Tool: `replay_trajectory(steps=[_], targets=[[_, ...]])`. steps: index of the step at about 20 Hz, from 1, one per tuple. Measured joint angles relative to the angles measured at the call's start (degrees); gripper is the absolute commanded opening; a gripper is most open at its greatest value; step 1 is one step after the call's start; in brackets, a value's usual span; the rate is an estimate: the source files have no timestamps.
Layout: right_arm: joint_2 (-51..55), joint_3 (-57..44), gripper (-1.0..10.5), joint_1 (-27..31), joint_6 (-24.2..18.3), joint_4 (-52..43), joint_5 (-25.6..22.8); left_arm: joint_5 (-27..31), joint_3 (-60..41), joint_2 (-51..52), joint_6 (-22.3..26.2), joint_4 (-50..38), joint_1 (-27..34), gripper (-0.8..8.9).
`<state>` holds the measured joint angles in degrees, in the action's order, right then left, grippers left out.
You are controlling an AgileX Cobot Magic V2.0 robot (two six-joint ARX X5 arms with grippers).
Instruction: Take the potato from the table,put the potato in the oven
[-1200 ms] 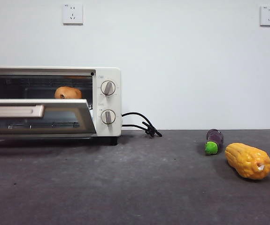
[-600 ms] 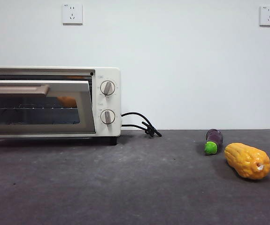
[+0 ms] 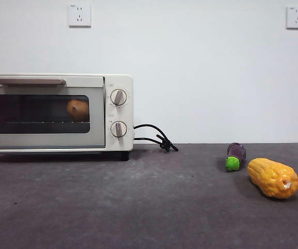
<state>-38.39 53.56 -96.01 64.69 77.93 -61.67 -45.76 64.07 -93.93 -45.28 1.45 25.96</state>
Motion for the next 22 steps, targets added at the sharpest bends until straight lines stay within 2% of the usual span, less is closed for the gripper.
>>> replay_trajectory(steps=[5, 10, 15, 18, 22], targets=[[0.0, 0.0, 0.0, 0.0, 0.26, 0.0, -1.46, 3.19, 0.02, 0.0, -4.61, -3.39, -0.74, -0.08], [0.0, 0.0, 0.0, 0.0, 0.72, 0.0, -2.05, 3.15, 0.02, 0.0, -5.88, -2.93, -2.23, -0.08], [0.0, 0.0, 0.0, 0.02, 0.9, 0.0, -3.45, 4.48, 0.02, 1.55, -5.84, 4.63, -4.57, -0.08], [0.0, 0.0, 0.0, 0.02, 0.96, 0.0, -5.09, 6.08, 0.02, 4.74, -3.1, 8.5, -5.22, -0.08], [0.0, 0.0, 0.0, 0.02, 1.01, 0.0, -6.97, 7.15, 0.02, 12.0, 4.13, 14.23, -5.29, -0.08]])
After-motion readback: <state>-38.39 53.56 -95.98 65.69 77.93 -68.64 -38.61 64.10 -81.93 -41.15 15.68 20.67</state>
